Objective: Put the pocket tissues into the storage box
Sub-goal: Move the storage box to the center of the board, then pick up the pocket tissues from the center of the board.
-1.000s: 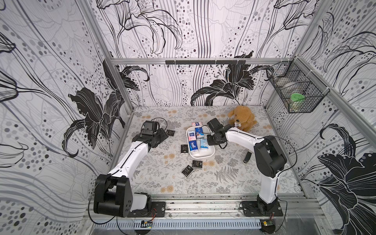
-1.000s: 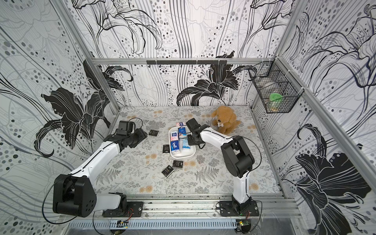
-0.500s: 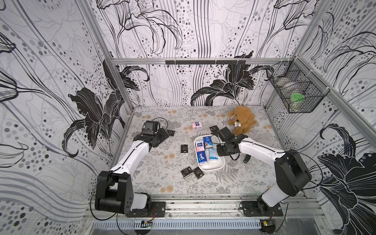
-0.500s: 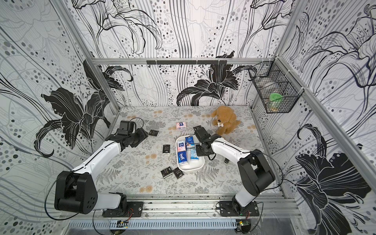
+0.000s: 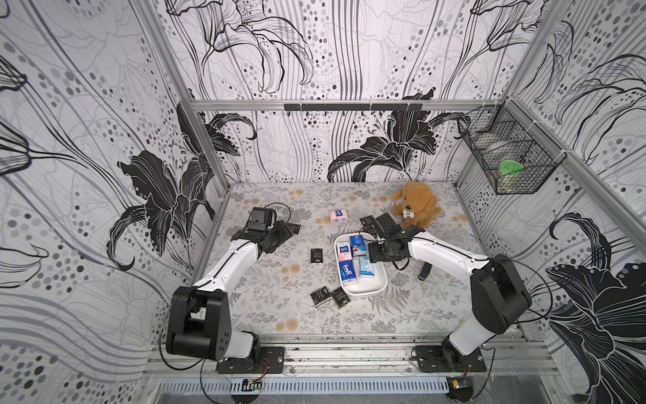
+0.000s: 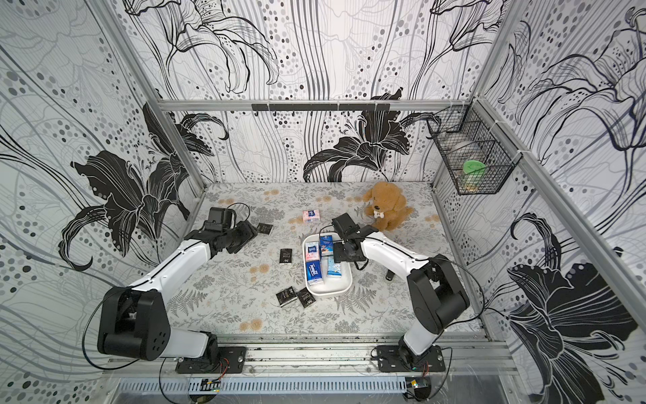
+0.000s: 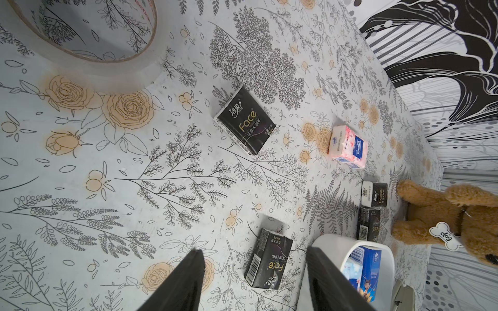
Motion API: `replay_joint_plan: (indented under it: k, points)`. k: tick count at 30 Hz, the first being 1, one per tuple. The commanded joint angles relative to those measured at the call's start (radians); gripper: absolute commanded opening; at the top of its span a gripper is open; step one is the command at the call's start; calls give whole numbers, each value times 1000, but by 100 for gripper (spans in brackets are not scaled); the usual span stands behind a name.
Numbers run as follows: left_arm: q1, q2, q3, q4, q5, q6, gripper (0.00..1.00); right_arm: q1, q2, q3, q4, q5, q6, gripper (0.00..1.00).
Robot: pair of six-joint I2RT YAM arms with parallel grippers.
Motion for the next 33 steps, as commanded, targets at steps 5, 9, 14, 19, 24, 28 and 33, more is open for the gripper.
replay_joint_plan:
  k: [5,9,14,19,24,28,33]
  points:
    - [10,55,1,64,43,14,65,0,170,304,-9,31,-16,86]
    - [12,48,4,59,43,24,65,-12,351,522,-14,-47,27,88]
    - [18,25,-17,57,35,31,65,-27,549,764,-51,-112,135,90]
    - [19,20,-46,69,37,28,65,-30,664,893,-59,-172,213,91]
    - [21,33,-43,75,49,23,65,-33,722,910,-25,-217,302,91]
    - [22,29,-40,81,51,16,65,-34,763,923,5,-229,352,92]
    - [22,24,-37,84,55,9,65,-36,849,1009,12,-236,377,92]
